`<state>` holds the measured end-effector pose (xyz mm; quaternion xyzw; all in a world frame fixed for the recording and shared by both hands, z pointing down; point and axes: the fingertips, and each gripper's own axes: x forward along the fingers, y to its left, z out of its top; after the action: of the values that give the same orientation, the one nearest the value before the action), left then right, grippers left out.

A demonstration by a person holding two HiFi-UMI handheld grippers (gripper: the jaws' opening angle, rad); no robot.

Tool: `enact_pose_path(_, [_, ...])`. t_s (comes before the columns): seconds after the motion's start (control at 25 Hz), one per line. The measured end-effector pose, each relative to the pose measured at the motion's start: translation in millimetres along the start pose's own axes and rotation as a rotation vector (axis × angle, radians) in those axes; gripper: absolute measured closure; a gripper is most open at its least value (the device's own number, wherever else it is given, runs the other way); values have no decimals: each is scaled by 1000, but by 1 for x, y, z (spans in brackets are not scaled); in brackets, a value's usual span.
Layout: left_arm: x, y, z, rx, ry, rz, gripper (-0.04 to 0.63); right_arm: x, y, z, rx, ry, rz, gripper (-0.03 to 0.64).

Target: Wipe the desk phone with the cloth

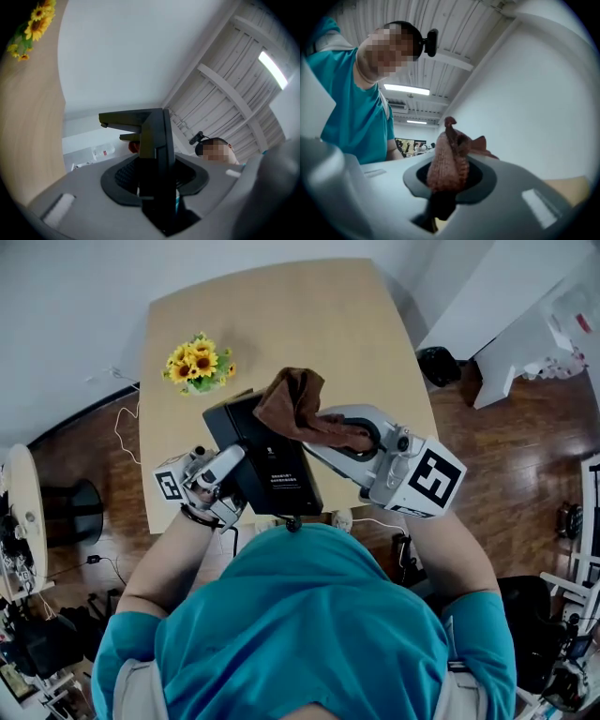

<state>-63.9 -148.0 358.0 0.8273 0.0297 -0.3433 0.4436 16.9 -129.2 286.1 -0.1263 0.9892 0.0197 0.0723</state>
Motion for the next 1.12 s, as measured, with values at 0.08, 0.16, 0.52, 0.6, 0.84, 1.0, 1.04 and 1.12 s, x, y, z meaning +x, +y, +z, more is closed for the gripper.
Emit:
enact_pose_path(0.08, [7, -5, 6, 0, -45, 4, 417, -9, 20, -2, 3, 11, 45, 557])
enact_pose_path(0.16, [6, -7, 16, 2, -89, 8, 417, -17, 39, -14, -7, 51, 96, 557])
enact_pose_path(0.52, [-2, 5, 50, 34, -256, 128, 417, -56, 87, -58, 13, 203, 159, 557])
enact_pose_path(0.6, [-2, 11, 52, 14, -305, 163, 417, -54, 94, -70, -32, 275, 165, 557])
enact_pose_path(0.84, [3, 12, 50, -29, -336, 168, 417, -24, 78, -96, -91, 356, 111, 557])
enact_pose_path(1.0, [4, 9, 49, -48, -321, 152, 417, -20, 64, -84, -51, 237, 51, 557])
enact_pose_path(1.04, [5, 9, 49, -52, -316, 147, 417, -23, 56, -80, -24, 201, 12, 557])
enact_pose_path(1.12, [6, 7, 47, -60, -303, 132, 417, -38, 36, -77, 6, 183, -69, 557])
